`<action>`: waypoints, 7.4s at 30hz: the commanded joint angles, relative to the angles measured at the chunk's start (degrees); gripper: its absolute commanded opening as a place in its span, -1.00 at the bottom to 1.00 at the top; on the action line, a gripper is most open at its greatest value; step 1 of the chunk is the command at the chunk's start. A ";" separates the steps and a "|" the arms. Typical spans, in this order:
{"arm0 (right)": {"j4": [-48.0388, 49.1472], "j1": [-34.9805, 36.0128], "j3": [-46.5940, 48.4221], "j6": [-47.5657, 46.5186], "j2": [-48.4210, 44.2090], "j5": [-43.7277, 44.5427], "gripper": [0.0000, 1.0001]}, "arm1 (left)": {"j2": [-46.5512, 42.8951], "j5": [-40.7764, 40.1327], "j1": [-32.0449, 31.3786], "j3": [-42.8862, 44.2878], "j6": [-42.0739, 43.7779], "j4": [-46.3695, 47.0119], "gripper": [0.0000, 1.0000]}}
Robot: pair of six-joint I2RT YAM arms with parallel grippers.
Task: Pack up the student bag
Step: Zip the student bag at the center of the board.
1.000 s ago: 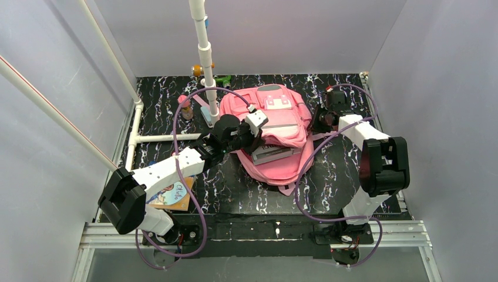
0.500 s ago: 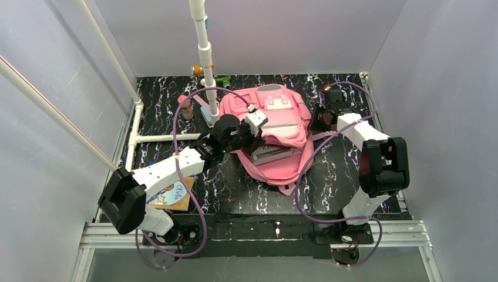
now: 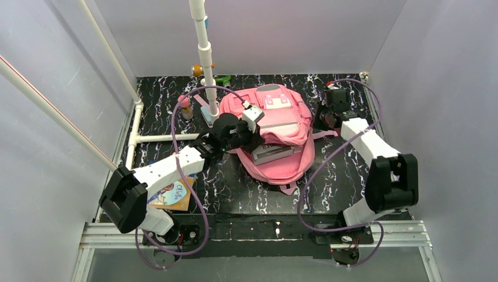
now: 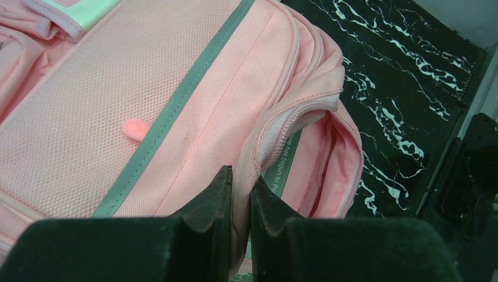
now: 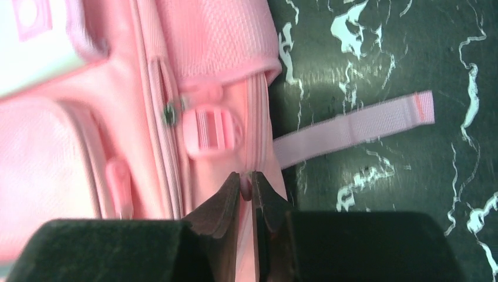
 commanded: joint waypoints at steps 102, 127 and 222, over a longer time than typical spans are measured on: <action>5.16 31.19 -23.29 11.70 -42.01 -13.21 -0.97 | 12.91 -9.70 -9.04 -10.18 -46.60 20.24 -0.95; -12.12 -7.14 -31.35 15.04 -42.21 -13.14 0.60 | 4.12 -10.15 -28.19 -9.33 -9.81 21.71 0.45; -13.64 -14.57 -5.14 -3.42 -14.99 -11.11 -0.97 | 3.46 -12.21 -13.81 -0.70 -15.95 -13.32 -1.00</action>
